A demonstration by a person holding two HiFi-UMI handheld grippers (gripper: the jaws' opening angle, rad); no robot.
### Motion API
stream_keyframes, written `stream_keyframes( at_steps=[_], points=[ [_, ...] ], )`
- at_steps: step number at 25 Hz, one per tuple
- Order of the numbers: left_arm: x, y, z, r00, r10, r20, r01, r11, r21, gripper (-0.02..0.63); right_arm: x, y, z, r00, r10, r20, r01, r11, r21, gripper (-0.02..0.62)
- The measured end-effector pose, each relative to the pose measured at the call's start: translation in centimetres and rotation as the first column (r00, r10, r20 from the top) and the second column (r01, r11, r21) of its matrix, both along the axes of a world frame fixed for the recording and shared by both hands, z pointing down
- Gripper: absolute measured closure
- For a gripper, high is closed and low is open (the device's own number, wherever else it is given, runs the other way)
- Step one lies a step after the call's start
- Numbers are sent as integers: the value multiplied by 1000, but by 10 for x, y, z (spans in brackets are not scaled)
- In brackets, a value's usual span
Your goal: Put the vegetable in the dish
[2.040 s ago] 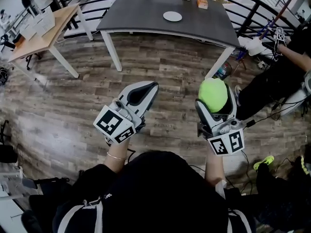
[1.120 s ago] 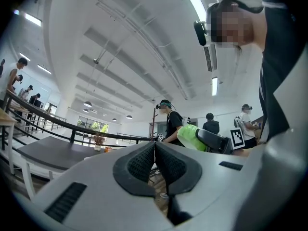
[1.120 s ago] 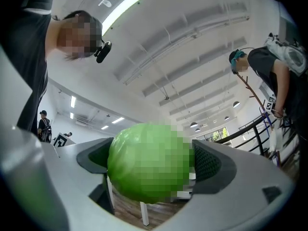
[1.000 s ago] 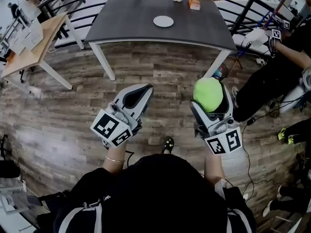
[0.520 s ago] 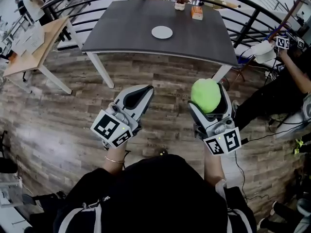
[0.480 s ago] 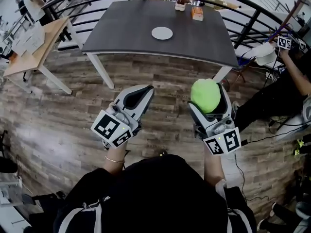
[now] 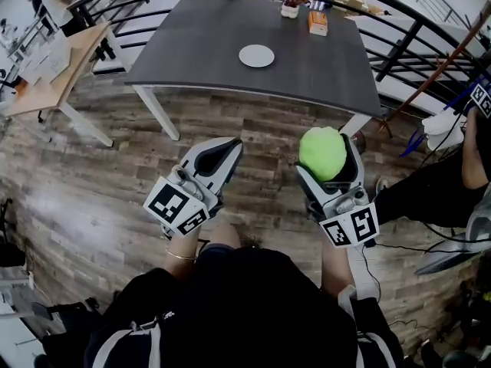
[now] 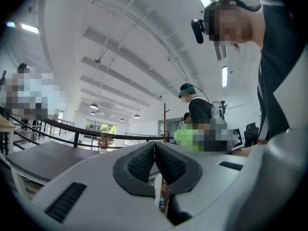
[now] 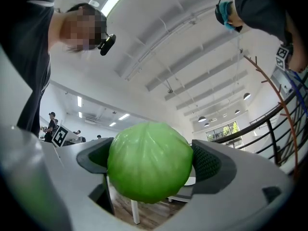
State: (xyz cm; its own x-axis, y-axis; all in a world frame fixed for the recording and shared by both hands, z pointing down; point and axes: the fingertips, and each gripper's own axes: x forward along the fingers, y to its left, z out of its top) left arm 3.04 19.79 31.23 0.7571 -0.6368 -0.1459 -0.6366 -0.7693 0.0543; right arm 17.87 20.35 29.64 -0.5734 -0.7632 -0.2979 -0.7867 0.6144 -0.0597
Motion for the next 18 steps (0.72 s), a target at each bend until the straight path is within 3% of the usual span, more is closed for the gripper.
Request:
stream_keyframes(
  at_steps=[18],
  points=[
    [-19,-126,-9,996,88,-15,-88,996,18,595,-30,-113,-7,998,63,-6,-63,998,4,81]
  ],
)
